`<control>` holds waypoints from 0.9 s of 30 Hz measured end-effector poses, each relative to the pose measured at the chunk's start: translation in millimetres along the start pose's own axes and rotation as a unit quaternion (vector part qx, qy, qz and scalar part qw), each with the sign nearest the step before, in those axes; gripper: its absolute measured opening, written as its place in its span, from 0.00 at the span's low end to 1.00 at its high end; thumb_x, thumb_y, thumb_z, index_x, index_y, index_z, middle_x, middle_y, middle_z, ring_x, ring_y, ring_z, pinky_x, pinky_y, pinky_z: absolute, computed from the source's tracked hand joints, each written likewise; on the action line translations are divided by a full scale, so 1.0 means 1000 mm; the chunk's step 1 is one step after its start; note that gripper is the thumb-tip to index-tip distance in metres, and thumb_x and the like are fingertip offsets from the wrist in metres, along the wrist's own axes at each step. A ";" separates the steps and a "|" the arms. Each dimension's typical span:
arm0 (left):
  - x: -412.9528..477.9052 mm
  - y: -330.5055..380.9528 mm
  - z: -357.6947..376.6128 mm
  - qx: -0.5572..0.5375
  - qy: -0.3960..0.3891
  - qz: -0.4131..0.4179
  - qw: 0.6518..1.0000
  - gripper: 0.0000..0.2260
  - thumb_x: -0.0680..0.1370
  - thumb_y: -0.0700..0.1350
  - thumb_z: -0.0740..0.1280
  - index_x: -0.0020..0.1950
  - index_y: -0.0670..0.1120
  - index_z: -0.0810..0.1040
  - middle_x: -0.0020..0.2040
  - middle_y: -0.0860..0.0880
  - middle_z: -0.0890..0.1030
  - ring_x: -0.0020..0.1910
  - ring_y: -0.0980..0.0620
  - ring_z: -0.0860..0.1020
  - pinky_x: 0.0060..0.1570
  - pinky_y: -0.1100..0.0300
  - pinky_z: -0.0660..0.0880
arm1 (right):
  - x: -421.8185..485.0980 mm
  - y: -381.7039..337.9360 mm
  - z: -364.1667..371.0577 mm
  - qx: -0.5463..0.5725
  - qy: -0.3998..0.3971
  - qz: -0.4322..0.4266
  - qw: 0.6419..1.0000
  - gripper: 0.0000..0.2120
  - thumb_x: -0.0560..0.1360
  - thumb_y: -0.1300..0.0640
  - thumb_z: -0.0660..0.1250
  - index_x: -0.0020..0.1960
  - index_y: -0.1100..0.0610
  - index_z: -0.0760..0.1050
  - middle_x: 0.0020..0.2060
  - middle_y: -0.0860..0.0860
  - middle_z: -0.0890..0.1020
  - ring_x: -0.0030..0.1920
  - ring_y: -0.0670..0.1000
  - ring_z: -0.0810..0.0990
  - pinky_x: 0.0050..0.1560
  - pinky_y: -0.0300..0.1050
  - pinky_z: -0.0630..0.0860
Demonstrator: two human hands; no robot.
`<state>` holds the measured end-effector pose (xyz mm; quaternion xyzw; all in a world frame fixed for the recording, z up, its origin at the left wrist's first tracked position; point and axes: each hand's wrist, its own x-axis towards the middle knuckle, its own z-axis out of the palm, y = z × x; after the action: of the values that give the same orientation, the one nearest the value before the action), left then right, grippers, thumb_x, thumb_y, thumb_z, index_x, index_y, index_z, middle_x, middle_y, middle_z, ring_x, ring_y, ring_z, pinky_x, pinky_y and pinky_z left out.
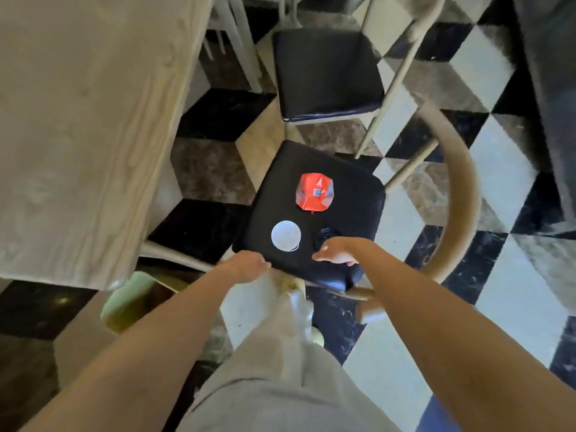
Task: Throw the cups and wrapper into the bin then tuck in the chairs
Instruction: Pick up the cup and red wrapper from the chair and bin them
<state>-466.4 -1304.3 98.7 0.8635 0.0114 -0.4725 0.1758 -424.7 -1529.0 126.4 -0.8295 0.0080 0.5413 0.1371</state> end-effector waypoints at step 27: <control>0.202 0.022 0.077 -0.370 0.281 -0.259 0.847 0.16 0.77 0.43 0.67 0.63 0.40 0.71 0.61 0.40 0.77 0.59 0.41 0.76 0.53 0.55 0.72 | 0.225 0.079 -0.002 0.005 0.220 -0.085 0.972 0.13 0.75 0.67 0.60 0.58 0.62 0.65 0.55 0.60 0.75 0.52 0.63 0.77 0.43 0.49 0.67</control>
<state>-413.5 -1378.9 -98.7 0.7961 0.4571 -0.1991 0.3429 -343.0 -1574.9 -92.8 -0.9254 -0.0297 0.3315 0.1814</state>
